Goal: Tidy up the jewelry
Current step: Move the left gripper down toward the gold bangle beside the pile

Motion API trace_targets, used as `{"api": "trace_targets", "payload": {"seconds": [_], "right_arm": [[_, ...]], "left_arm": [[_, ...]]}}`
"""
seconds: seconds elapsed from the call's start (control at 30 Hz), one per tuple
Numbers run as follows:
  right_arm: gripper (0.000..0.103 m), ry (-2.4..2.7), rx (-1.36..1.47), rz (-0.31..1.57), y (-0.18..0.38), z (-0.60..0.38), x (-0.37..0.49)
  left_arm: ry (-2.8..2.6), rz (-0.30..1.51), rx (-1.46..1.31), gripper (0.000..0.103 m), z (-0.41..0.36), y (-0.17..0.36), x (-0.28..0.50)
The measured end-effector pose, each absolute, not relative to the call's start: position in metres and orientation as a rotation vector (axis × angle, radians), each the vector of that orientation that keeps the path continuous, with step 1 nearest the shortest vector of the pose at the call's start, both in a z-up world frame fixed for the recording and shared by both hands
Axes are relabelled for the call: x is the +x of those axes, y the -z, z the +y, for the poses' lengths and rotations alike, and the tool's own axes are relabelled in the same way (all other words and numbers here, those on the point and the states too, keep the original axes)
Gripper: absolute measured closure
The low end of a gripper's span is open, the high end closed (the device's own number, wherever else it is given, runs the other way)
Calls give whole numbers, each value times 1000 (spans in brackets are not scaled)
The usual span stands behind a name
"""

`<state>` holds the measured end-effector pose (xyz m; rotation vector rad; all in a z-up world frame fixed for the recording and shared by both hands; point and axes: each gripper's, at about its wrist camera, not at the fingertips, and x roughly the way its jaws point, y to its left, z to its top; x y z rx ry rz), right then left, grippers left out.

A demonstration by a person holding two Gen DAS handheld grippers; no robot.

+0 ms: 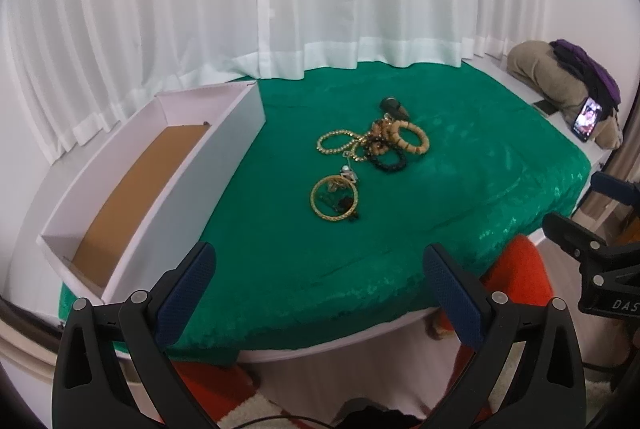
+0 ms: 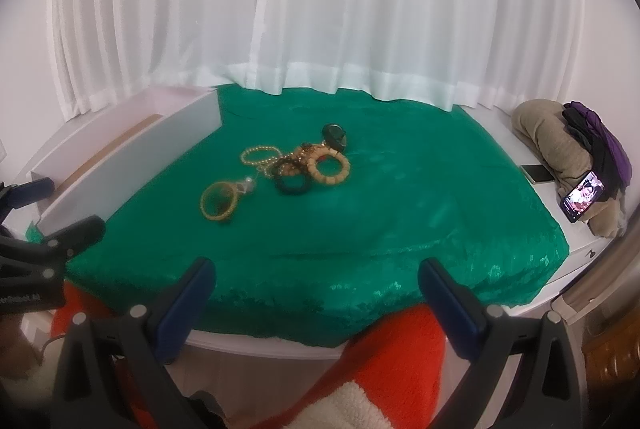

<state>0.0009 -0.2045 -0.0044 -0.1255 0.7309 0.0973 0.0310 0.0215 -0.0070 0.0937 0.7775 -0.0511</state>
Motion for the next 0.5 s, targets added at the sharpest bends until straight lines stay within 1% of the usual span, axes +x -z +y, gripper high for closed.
{"api": "trace_targets", "payload": {"seconds": [0.5], "right_arm": [[0, -131, -147, 778, 10, -207, 33]], "left_arm": [[98, 872, 89, 0, 24, 20, 63]]}}
